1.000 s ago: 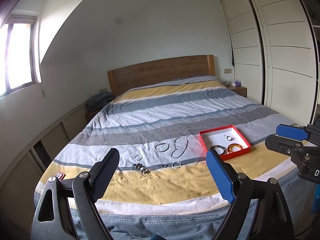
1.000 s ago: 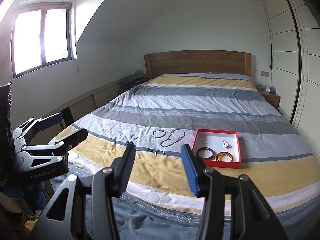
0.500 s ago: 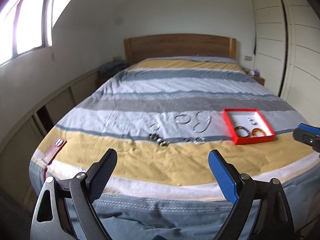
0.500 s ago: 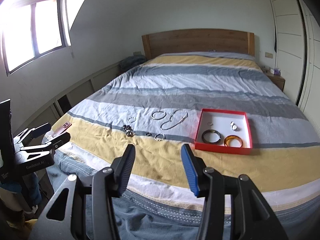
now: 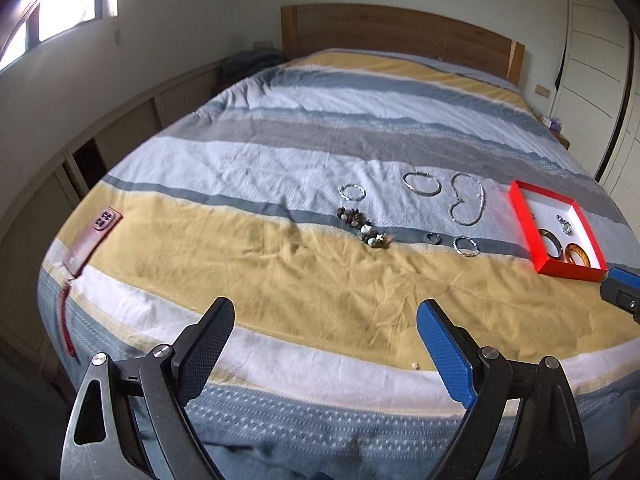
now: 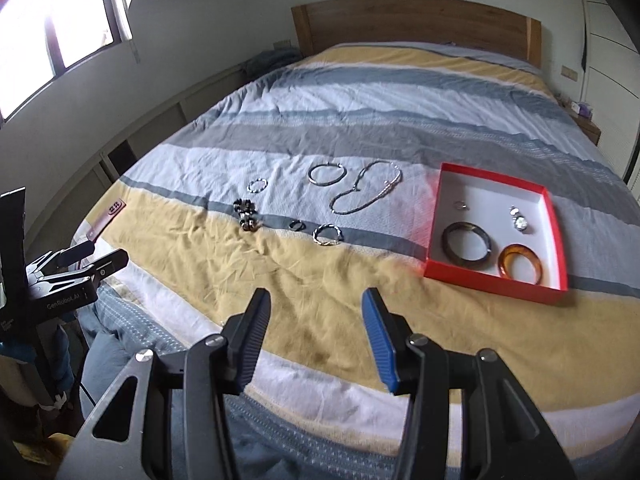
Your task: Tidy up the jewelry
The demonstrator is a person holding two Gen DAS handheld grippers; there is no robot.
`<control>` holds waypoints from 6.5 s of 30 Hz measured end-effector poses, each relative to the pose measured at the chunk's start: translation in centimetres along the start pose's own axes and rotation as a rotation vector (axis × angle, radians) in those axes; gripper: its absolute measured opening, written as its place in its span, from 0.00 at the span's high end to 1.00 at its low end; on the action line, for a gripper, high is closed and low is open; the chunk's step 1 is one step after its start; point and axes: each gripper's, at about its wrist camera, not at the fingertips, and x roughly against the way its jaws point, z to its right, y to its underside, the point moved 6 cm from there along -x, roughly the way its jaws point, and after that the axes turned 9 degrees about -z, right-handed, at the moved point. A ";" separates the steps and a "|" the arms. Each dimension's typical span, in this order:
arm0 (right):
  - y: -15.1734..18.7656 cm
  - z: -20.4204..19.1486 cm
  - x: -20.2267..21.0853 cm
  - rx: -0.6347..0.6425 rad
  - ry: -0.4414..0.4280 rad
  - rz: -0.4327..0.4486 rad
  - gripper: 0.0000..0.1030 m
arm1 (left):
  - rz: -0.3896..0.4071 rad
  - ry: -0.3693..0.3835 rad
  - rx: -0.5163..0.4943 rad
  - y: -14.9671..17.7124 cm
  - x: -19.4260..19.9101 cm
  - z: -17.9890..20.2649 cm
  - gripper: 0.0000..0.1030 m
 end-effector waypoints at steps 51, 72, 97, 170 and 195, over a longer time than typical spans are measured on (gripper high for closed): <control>-6.7 0.8 -17.9 0.046 -0.070 -0.186 0.64 | -0.160 0.148 -0.043 -8.1 -17.0 5.8 0.86; -2.9 0.7 -0.6 0.002 -0.038 0.052 0.64 | 0.027 0.226 -0.166 -4.9 -0.4 11.3 0.86; 5.2 15.9 9.1 -0.212 0.105 0.145 0.64 | 0.013 0.341 -0.415 -2.3 2.3 29.6 0.86; -8.6 26.9 -1.1 -0.253 0.256 0.018 0.54 | 0.034 0.332 -0.357 -14.3 -7.7 35.6 0.44; 0.1 9.5 12.9 -0.146 0.194 0.166 0.53 | 0.261 0.199 -0.319 -5.0 12.2 21.5 0.29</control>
